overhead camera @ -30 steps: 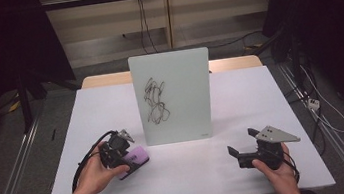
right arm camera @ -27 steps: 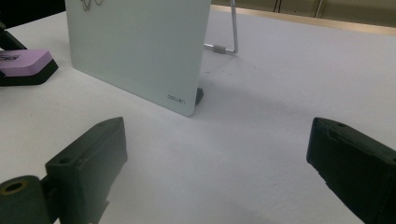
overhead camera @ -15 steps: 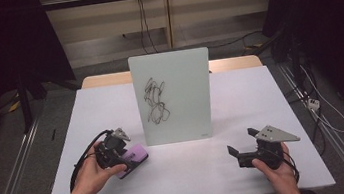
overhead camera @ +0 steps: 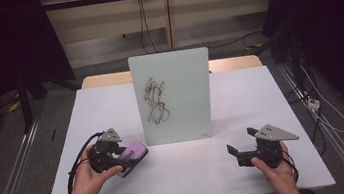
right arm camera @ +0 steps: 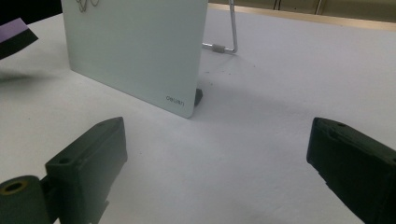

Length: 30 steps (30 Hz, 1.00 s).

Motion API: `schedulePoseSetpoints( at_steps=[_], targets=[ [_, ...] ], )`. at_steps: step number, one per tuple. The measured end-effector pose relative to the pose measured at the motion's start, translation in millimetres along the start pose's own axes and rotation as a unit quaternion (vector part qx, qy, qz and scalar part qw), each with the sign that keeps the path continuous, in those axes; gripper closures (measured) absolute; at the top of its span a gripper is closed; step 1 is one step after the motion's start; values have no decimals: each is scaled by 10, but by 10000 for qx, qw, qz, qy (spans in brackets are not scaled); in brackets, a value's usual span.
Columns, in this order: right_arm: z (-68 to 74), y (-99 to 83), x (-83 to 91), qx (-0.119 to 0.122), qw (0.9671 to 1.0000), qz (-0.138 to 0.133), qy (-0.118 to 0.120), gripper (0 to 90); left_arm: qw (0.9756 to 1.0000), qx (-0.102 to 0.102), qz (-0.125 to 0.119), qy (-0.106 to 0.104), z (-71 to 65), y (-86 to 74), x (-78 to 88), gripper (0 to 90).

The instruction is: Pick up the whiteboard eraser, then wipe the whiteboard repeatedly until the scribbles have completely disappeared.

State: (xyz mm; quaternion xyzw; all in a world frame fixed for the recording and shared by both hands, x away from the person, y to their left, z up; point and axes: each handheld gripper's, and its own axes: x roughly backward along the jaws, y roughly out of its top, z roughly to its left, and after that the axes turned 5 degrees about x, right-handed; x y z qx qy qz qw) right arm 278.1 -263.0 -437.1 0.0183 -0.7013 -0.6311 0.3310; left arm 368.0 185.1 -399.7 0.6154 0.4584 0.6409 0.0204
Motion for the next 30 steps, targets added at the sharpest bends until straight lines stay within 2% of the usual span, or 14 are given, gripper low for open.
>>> schedulePoseSetpoints(
  at_steps=[8,12,18,25,27,30],
  targets=[
    [7,-1,10,31,10000,2,22,49,9989,-7,-470,13,-41,-14,75,408],
    [10,-4,15,19,10000,3,49,47,9984,5,-564,-20,-34,-18,97,408],
    [17,2,7,26,10000,-22,80,47,9978,89,-653,62,-40,-45,99,408],
    [6,12,-15,17,10000,-8,27,48,9964,-46,-844,-2,-60,-58,121,408],
    [8,12,-13,12,10000,-12,17,47,9960,-57,-893,60,-85,-61,133,408],
    [6,11,-14,-16,10000,-13,15,47,9940,-114,-1088,57,-100,-56,157,408]
  ],
)
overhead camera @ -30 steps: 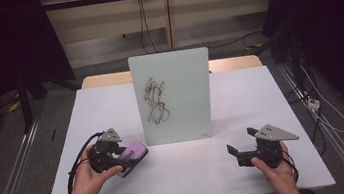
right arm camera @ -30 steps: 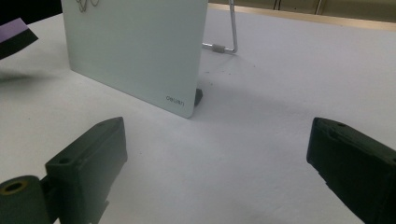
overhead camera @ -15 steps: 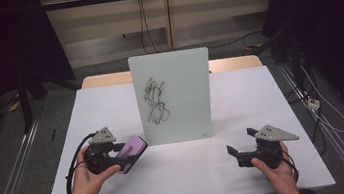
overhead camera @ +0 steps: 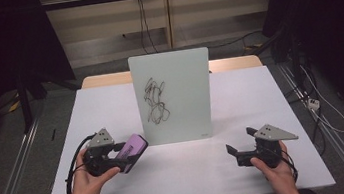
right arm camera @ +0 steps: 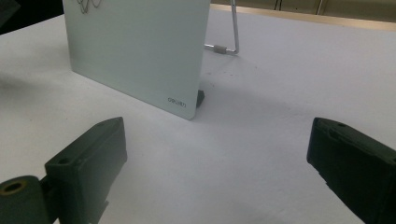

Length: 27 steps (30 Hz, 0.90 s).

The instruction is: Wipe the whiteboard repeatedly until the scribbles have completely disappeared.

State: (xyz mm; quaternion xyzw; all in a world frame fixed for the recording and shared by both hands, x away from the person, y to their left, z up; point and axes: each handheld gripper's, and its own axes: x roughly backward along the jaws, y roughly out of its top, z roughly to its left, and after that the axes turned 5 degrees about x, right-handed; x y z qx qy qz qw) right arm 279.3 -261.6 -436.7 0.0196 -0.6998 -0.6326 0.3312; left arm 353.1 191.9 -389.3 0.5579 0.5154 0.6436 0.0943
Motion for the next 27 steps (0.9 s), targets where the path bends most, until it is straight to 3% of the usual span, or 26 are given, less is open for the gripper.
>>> schedulePoseSetpoints(
  at_steps=[3,8,13,18,24,27],
  targets=[
    [-6,1,-9,8,10000,4,8,47,9997,-74,-216,33,6,11,20,408],
    [-2,-1,-6,42,10000,7,26,47,9997,-92,-225,98,3,26,31,409],
    [7,-6,3,54,10000,19,49,48,9990,-59,-435,32,-13,80,46,409],
    [17,-15,37,78,9999,5,76,46,9981,-105,-591,121,-58,189,89,409],
    [5,-18,20,73,9999,25,92,46,9956,-218,-883,240,-111,330,172,409],
    [5,-19,32,101,9999,21,122,46,9939,-382,-978,340,-145,396,196,409]
  ],
)
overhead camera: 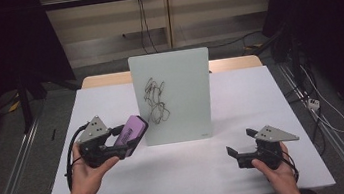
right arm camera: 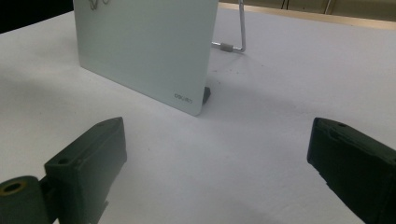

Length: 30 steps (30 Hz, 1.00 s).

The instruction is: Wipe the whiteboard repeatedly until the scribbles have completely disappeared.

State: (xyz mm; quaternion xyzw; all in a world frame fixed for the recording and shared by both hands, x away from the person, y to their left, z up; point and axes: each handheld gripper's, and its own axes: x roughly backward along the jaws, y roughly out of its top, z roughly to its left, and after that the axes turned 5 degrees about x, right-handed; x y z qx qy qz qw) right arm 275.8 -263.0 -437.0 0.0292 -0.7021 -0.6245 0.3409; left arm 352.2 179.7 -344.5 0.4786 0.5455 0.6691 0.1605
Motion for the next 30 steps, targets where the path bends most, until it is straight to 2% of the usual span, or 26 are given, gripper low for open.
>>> schedulePoseSetpoints(
  at_steps=[6,10,12,18,24,27,30],
  targets=[
    [14,4,-4,-4,10000,1,30,46,9999,-98,-114,-18,-22,128,-51,409],
    [3,0,0,-28,10000,-2,30,46,9998,-91,-183,-29,-5,204,-98,409],
    [-5,-1,-6,-44,10000,-3,38,45,9997,-185,-183,-27,3,236,-115,409],
    [-5,-1,-10,-75,10000,1,28,45,9995,-182,-252,-22,-5,311,-137,409],
    [-2,1,-12,-75,10000,6,22,45,9987,-306,-405,-57,3,410,-152,408],
    [-5,1,-16,-78,10000,15,36,46,9981,-378,-492,20,1,459,-148,408],
    [-3,3,-16,-69,10000,18,38,46,9973,-354,-640,19,-5,491,-154,408]
  ],
)
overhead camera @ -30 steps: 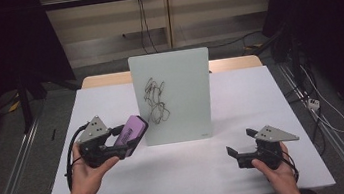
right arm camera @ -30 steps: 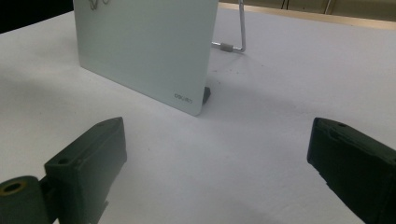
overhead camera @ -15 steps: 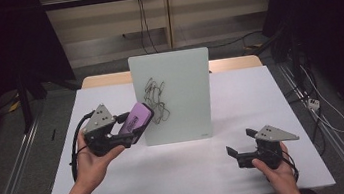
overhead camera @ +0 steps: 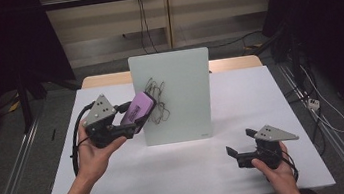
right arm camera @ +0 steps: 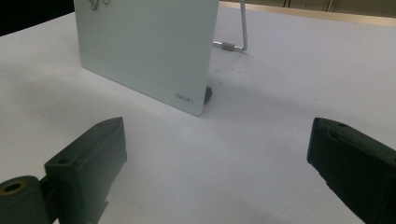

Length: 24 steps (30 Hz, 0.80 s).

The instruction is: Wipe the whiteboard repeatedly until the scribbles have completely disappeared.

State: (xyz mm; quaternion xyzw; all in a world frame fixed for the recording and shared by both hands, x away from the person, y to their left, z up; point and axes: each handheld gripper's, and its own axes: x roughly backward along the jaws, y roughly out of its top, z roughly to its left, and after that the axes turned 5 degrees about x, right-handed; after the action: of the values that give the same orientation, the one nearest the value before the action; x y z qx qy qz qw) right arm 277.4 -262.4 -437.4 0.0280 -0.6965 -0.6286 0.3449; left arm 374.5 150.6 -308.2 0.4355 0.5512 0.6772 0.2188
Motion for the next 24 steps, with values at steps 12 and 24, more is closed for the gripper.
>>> schedulePoseSetpoints(
  at_steps=[12,24],
  targets=[
    [11,7,-9,23,10000,-5,-1,46,9997,-82,-26,218,68,36,-62,409],
    [10,7,-9,37,10000,-5,16,46,9948,-686,-179,732,28,235,-181,409]
  ],
)
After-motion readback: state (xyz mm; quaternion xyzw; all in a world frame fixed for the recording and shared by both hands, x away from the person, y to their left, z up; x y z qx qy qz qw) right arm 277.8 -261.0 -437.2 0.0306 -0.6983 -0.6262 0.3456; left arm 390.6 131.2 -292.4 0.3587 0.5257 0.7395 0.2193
